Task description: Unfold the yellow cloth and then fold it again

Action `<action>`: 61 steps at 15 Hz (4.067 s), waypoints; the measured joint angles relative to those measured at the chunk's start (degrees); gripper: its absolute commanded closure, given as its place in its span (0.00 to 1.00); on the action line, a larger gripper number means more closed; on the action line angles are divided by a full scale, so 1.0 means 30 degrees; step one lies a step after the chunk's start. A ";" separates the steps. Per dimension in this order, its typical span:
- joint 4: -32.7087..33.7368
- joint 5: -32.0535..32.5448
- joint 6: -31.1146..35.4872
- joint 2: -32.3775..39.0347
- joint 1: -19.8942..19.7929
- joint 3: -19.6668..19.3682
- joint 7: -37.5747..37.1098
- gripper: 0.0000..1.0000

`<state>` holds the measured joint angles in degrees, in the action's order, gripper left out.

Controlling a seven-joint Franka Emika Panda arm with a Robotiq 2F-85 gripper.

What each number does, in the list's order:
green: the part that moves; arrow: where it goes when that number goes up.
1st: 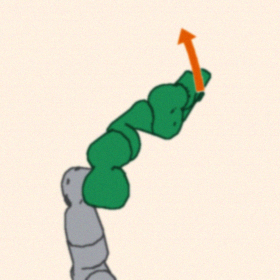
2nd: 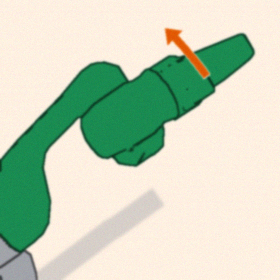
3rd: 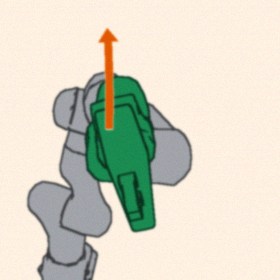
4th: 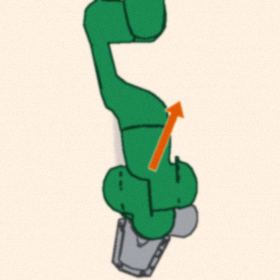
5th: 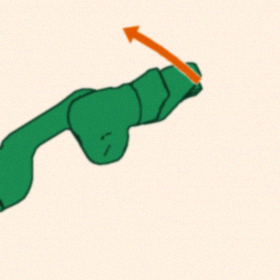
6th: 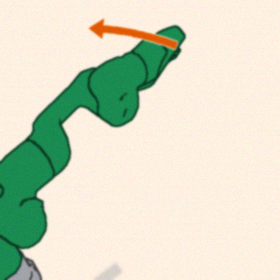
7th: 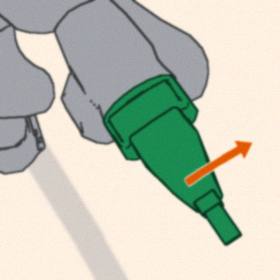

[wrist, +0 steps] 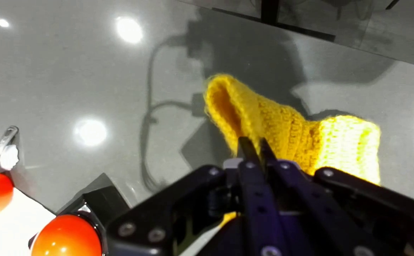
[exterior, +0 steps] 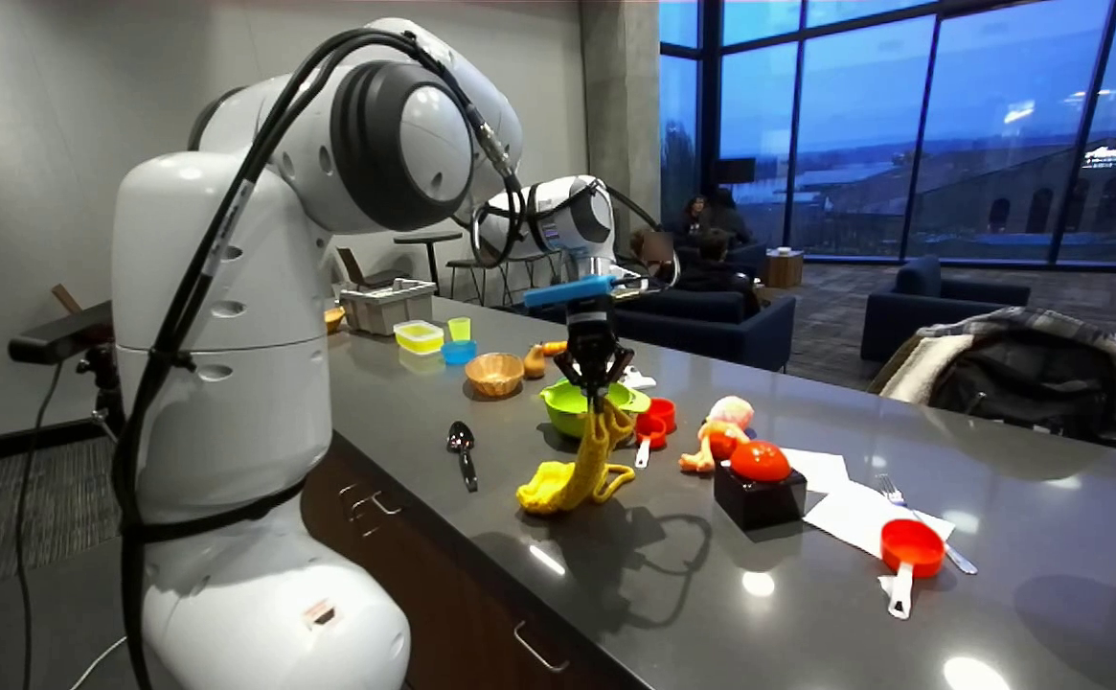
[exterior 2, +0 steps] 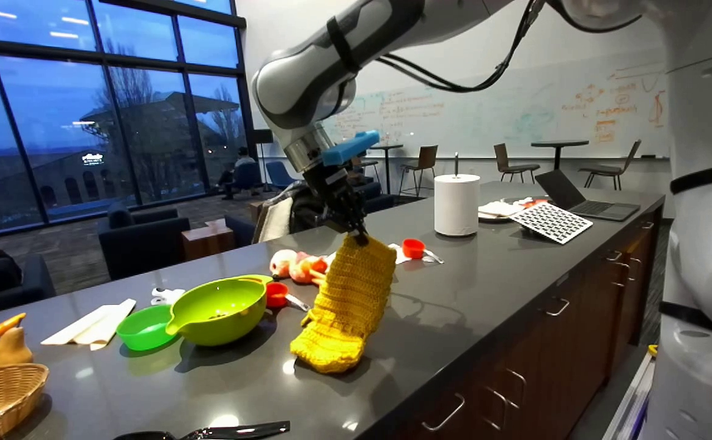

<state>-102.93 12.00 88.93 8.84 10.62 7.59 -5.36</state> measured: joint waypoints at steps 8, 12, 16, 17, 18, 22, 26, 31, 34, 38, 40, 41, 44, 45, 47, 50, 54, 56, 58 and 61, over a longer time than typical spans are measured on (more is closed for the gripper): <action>-0.0247 -0.0553 -0.0044 0.0381 -0.1023 -0.0673 -0.0530 0.99; -0.1160 -0.1736 0.0376 0.0393 -0.1843 -0.1301 -0.0759 0.99; -0.2369 -0.2771 0.1348 0.0425 -0.2508 -0.1832 -0.0763 0.99; -0.2673 -0.2913 0.1659 0.0439 -0.2627 -0.1941 -0.0757 0.99; -0.2968 -0.3008 0.1984 0.0452 -0.2734 -0.2035 -0.0751 0.99; -0.3986 -0.3122 0.3219 0.0497 -0.3087 -0.2313 -0.0676 0.99; -0.4761 -0.3137 0.4395 0.0525 -0.3421 -0.2513 -0.0288 0.99; -0.5221 -0.3138 0.5200 0.0530 -0.3690 -0.2772 0.0505 0.53; -0.5250 -0.3138 0.5429 0.0526 -0.3764 -0.2901 0.0908 0.33; -0.5250 -0.3137 0.5611 0.0470 -0.3753 -0.2939 0.0994 0.06; -0.5249 -0.3136 0.5885 0.0388 -0.3713 -0.2896 0.0971 0.00; -0.5254 -0.3136 0.6133 0.0308 -0.3667 -0.2863 0.0927 0.00; -0.5284 -0.3136 0.7189 -0.0107 -0.3408 -0.2671 0.0225 0.00; -0.5297 -0.3136 0.7592 -0.0265 -0.3284 -0.2582 -0.0149 0.00; -0.5311 -0.3136 0.8345 -0.0527 -0.2994 -0.2373 -0.0879 0.00; -0.5308 -0.3086 0.9156 -0.0740 -0.2481 -0.2027 -0.1984 0.00; -0.5122 -0.2187 0.9687 -0.1052 -0.1567 -0.1419 -0.3934 0.00; -0.4909 -0.1610 0.9688 -0.1249 -0.1129 -0.1087 -0.4966 0.00; -0.4658 -0.1148 0.9584 -0.1453 -0.0782 -0.0796 -0.5834 0.00; -0.4271 -0.0580 0.9344 -0.1736 -0.0511 -0.0447 -0.6694 0.00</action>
<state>-115.74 10.26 116.96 3.64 9.09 6.24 -25.44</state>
